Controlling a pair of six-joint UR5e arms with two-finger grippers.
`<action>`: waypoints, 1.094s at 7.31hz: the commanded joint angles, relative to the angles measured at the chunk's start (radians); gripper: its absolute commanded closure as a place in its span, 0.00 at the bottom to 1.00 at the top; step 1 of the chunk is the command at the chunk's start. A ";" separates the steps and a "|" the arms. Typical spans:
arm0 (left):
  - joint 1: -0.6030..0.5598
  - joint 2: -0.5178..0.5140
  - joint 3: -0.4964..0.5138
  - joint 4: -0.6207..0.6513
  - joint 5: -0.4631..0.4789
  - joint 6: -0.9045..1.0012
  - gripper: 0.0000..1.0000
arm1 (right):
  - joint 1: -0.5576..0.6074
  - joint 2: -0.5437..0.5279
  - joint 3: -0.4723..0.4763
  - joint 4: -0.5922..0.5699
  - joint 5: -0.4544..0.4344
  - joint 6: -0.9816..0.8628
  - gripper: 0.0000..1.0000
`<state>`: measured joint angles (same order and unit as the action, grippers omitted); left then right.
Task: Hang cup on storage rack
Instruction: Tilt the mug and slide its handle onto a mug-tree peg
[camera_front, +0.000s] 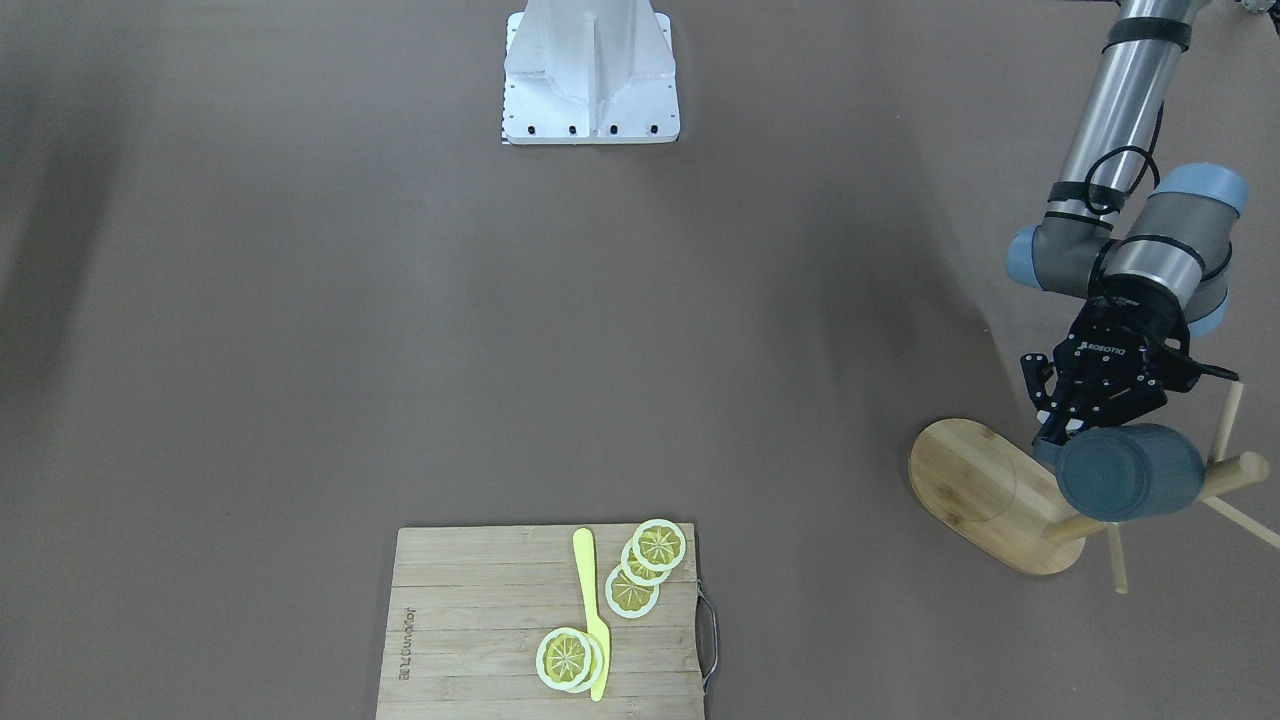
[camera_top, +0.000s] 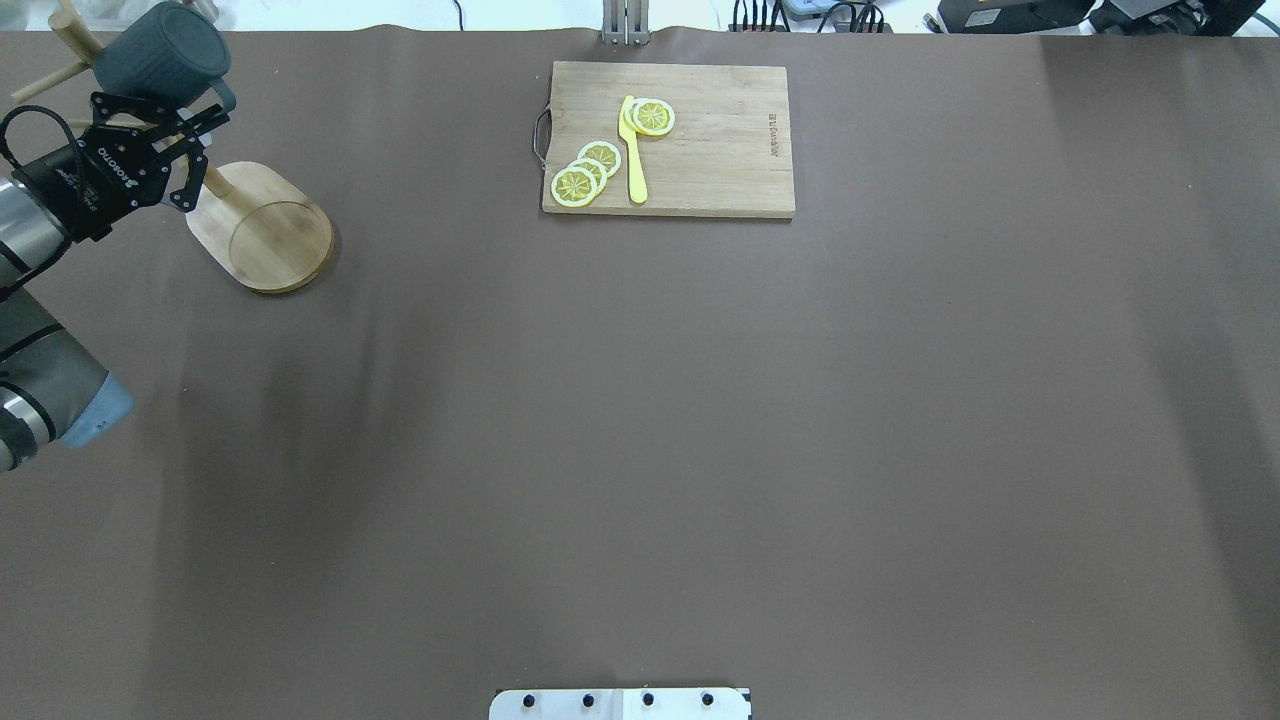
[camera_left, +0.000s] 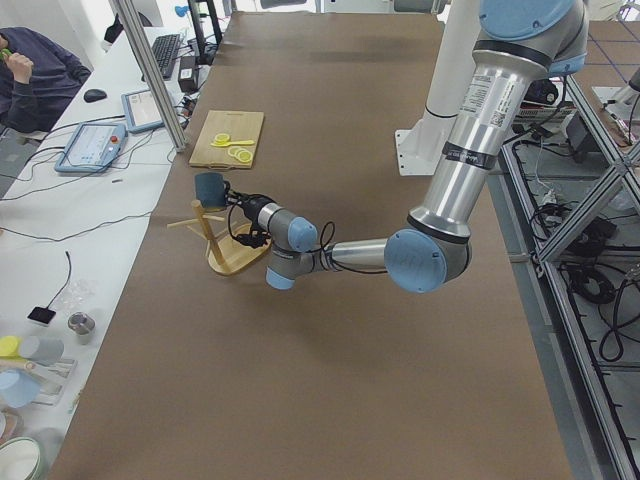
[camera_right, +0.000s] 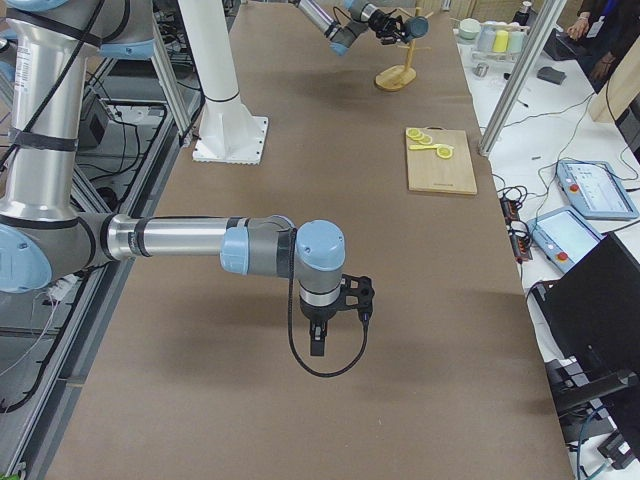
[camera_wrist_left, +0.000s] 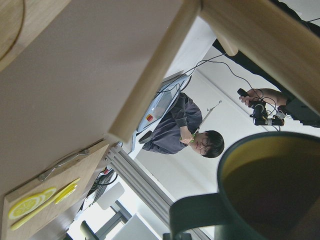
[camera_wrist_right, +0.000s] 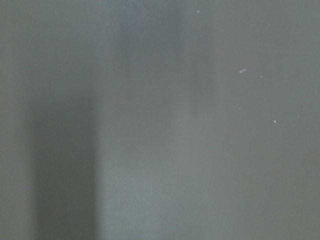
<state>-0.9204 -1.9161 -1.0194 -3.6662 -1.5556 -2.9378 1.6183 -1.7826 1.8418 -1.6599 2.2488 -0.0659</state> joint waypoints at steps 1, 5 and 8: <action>0.000 0.002 0.002 0.000 0.000 0.002 1.00 | 0.000 0.000 -0.001 0.000 0.000 0.000 0.00; 0.005 0.002 0.005 -0.008 -0.003 0.034 0.02 | 0.000 0.000 -0.001 -0.001 0.000 0.000 0.00; 0.009 0.009 -0.002 -0.034 -0.004 0.049 0.02 | 0.000 0.000 -0.003 -0.001 0.000 0.000 0.00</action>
<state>-0.9142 -1.9124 -1.0187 -3.6825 -1.5595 -2.8916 1.6183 -1.7825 1.8395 -1.6613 2.2488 -0.0660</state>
